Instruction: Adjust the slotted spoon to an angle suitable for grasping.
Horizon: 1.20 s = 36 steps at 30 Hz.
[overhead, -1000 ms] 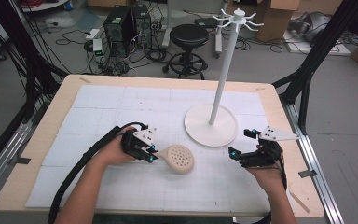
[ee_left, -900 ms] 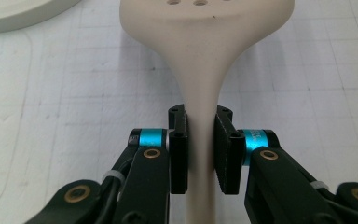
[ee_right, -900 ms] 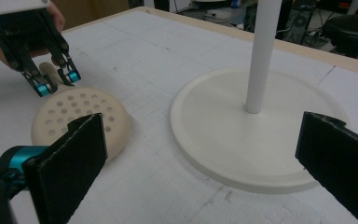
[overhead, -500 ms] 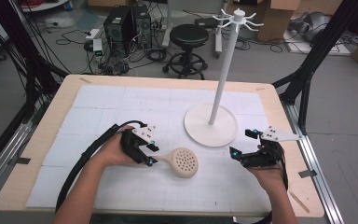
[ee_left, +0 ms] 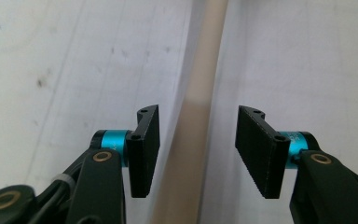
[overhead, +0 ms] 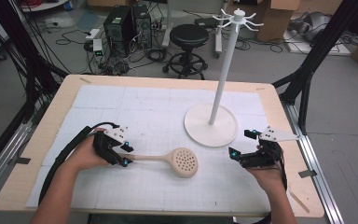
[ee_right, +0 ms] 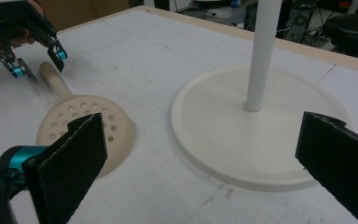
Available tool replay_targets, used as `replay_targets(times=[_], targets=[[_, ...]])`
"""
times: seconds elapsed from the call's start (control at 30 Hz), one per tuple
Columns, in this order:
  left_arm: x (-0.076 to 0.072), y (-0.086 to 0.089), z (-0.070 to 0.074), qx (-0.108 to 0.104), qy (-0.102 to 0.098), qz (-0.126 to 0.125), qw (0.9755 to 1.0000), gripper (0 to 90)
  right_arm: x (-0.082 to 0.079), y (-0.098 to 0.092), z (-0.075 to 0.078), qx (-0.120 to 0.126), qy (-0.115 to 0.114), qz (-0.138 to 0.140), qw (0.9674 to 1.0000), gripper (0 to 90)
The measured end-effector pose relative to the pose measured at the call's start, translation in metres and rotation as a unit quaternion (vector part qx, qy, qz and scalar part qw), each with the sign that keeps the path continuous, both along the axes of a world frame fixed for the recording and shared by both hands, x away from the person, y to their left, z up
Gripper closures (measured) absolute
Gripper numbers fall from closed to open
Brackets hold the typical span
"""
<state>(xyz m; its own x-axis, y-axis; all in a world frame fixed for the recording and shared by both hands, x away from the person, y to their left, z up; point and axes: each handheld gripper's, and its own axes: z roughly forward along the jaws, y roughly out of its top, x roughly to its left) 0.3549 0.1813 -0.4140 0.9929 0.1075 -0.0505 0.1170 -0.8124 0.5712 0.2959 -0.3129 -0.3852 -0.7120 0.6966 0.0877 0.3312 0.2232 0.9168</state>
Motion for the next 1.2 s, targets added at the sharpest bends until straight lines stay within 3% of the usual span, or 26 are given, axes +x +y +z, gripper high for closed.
replay_targets(times=[0.07,0.1,0.13,0.23,0.27,0.47,0.5,0.67,0.87,1.2], targets=[[0.000,0.000,-0.003,0.002,0.005,0.002,1.0000,57.0,0.000,0.000,0.000,0.001,0.003,0.000,1.0000,1.0],[0.000,0.000,-0.005,0.007,-0.003,0.001,1.0000,57.0,0.000,0.000,0.000,0.001,0.003,0.000,1.0000,1.0],[0.000,-0.001,-0.004,0.016,-0.019,-0.008,0.9996,67.0,0.000,0.000,-0.001,0.000,0.002,0.001,1.0000,1.0],[0.001,-0.002,-0.003,0.018,-0.023,-0.018,0.9994,68.9,0.000,0.000,0.000,0.001,0.002,0.001,1.0000,1.0],[-0.001,-0.005,-0.005,0.004,-0.015,-0.029,0.9995,70.1,0.000,-0.001,0.000,0.003,0.000,0.000,1.0000,1.0],[-0.003,-0.017,-0.006,-0.008,-0.026,-0.041,0.9988,71.3,0.000,-0.001,0.000,0.003,0.001,0.000,1.0000,1.0],[-0.003,-0.024,-0.008,-0.020,-0.031,-0.048,0.9982,71.3,0.000,-0.001,0.000,0.003,0.001,0.000,1.0000,1.0],[-0.003,-0.043,-0.008,-0.030,-0.036,-0.067,0.9967,71.4,0.000,-0.002,0.000,0.004,-0.001,0.000,1.0000,1.0],[-0.002,-0.083,-0.005,-0.052,-0.042,-0.090,0.9937,71.4,0.000,-0.002,0.001,0.006,-0.003,0.000,1.0000,1.0],[0.002,-0.127,-0.007,-0.052,-0.039,-0.108,0.9920,71.4,0.000,-0.002,0.002,0.006,-0.003,0.002,1.0000,1.0]])
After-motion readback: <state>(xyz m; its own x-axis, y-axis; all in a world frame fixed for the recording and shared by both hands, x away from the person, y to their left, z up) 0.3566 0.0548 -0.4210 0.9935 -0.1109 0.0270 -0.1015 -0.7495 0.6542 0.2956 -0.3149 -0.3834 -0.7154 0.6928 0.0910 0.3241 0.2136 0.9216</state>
